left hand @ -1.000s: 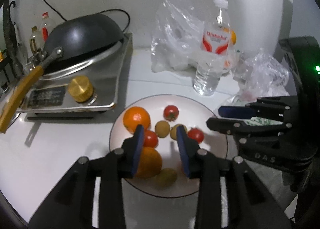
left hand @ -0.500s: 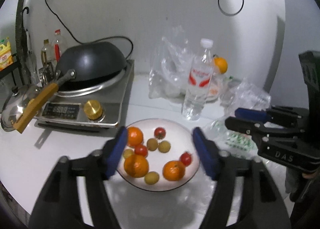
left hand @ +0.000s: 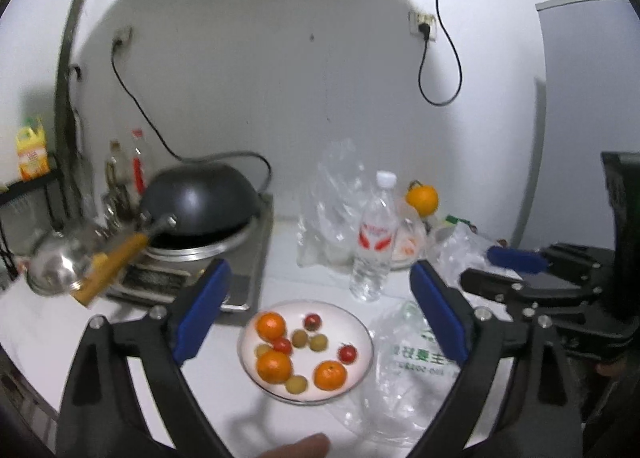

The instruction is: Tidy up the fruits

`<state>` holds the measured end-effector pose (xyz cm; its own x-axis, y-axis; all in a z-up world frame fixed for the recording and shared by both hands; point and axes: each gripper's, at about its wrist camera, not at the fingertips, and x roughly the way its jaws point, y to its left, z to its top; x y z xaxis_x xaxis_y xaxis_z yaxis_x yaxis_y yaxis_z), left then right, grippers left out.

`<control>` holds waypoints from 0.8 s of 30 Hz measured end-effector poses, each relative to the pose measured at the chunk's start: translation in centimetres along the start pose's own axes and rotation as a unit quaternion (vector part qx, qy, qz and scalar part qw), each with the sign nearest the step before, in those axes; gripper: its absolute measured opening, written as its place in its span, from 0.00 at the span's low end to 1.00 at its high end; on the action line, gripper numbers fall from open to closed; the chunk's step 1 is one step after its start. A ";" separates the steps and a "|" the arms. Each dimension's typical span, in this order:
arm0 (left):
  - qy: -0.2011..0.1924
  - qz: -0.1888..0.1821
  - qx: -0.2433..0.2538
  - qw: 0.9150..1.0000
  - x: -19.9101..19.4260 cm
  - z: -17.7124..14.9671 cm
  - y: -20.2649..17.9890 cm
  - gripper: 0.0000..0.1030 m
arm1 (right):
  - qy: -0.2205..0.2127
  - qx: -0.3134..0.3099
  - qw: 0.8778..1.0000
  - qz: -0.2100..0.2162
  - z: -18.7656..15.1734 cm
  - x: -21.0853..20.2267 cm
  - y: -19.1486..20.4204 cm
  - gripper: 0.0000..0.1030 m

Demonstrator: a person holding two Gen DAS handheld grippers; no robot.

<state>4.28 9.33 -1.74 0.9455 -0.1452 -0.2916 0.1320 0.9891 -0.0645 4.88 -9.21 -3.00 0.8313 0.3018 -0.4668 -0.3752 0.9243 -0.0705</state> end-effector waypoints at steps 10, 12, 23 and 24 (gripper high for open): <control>-0.045 0.061 0.027 0.997 -4.8 4.0 -1.0 0.94 | -0.088 -0.003 0.996 -0.031 3.7 -5.7 -0.1 0.73; -0.053 0.075 0.027 0.995 -5.5 4.9 -1.1 0.94 | -0.104 0.002 0.994 -0.037 4.4 -6.7 -0.4 0.76; -0.080 0.097 0.050 0.991 -7.6 6.6 -3.0 0.99 | -0.143 -0.005 0.988 -0.049 6.3 -9.0 -1.3 0.79; -0.077 0.099 0.049 0.991 -7.5 6.5 -3.1 0.99 | -0.142 -0.004 0.989 -0.049 6.3 -8.9 -1.3 0.79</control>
<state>-1.30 7.51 6.89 0.9890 0.0501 -0.1391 -0.0401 0.9964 0.0740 0.54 -11.64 6.79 0.9452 0.2652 -0.1907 -0.2892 0.9508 -0.1113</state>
